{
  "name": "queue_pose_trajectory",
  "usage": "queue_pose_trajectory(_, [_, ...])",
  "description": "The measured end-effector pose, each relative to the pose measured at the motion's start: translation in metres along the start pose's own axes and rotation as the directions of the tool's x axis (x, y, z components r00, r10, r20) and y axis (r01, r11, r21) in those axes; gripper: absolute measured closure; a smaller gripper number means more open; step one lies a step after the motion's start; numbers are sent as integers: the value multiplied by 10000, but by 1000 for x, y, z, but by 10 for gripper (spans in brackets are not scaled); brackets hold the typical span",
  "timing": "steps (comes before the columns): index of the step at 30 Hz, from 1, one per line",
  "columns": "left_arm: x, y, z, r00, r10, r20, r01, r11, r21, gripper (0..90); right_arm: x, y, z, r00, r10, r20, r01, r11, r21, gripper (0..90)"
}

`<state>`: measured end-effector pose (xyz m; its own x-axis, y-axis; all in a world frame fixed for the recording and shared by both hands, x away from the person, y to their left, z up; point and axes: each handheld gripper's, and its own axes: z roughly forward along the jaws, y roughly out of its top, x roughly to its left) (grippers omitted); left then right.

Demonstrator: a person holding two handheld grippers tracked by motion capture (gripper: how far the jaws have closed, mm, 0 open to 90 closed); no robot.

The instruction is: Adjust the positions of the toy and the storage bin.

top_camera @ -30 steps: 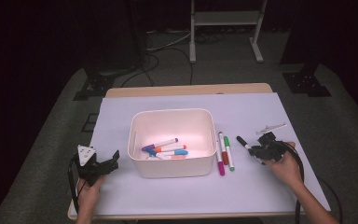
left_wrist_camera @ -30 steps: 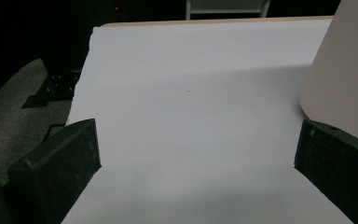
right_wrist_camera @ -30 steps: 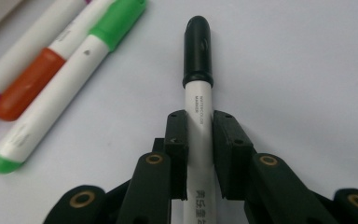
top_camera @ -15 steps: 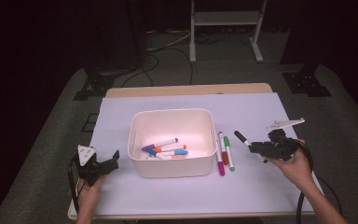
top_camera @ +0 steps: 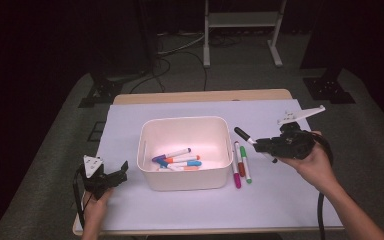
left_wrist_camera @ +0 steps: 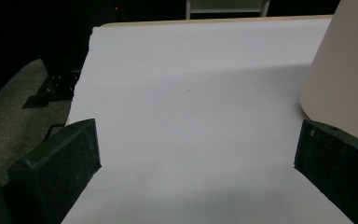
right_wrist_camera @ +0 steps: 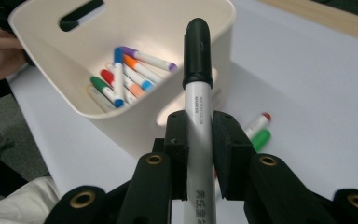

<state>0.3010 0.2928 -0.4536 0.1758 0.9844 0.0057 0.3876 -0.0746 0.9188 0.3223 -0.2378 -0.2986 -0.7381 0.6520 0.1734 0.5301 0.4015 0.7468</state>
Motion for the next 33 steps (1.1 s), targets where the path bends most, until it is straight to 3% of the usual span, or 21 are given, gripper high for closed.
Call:
queue_pose_trajectory(9, [0, 0, 0, 10000, -31, 2, 31, 10000, -34, 0, 35, 44, 19, 9892, -898, -1155, 899, 9959, -48, 758])
queue_pose_trajectory(19, [0, 0, 0, 10000, -30, 30, 30, 10000, -50, 0, 71, 73, 61, 9588, -1816, -2184, 1912, 9813, 234, 758])
queue_pose_trajectory(33, [0, 0, 0, 10000, -72, 39, 73, 10000, -55, 0, 95, 93, 113, 9199, -2364, -3128, 2703, 9603, 692, 758])
